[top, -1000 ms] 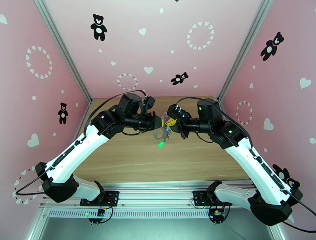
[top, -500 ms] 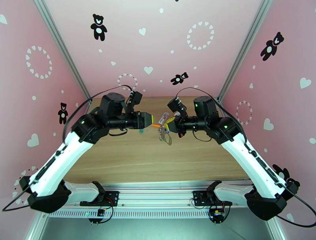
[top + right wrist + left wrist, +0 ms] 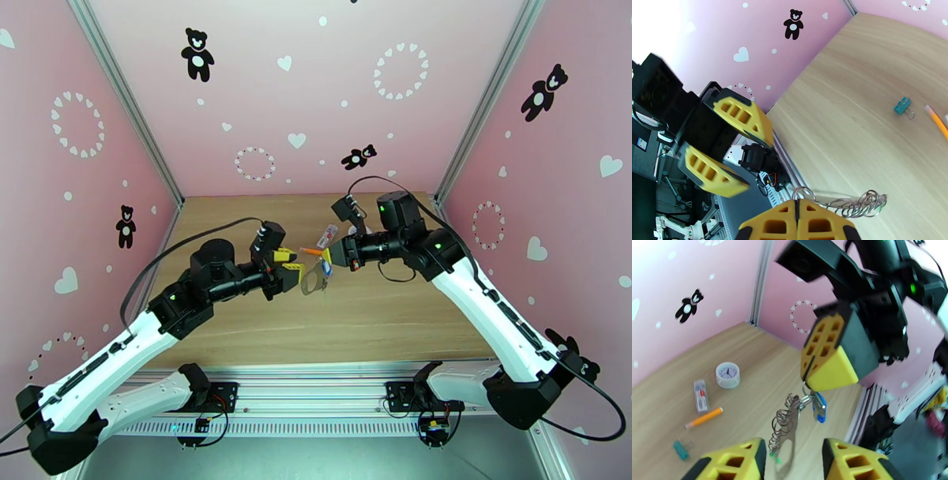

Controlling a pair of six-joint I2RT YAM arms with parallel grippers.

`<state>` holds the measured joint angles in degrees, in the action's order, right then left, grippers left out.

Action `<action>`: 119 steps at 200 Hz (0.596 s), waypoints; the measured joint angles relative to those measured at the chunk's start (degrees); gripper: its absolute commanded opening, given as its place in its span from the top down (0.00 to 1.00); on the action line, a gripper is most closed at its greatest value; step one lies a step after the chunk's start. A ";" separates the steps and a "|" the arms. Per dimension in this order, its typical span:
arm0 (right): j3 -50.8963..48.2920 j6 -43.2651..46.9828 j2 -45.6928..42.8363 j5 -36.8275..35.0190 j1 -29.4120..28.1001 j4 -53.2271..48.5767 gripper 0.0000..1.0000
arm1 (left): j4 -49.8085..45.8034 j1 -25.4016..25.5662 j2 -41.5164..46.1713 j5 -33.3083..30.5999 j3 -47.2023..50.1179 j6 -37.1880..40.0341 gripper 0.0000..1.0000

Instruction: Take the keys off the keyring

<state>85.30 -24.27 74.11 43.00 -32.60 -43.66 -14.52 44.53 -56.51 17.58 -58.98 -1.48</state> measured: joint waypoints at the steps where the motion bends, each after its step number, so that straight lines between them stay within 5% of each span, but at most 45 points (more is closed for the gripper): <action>1: 0.02 0.00 0.04 0.07 0.00 -0.04 1.00 | 0.20 0.02 -0.04 -0.02 0.09 0.33 0.56; 67: 1.70 0.11 1.88 2.23 0.00 -1.99 1.00 | 6.29 0.24 -3.56 3.74 1.64 10.19 0.56; 119: 3.39 1.18 2.75 3.58 -0.02 -3.39 1.00 | 5.60 0.26 -6.38 5.29 0.83 14.25 0.68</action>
<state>88.68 -23.09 76.86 46.59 -32.62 -47.05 -8.93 44.80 -62.89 22.87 -58.15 12.78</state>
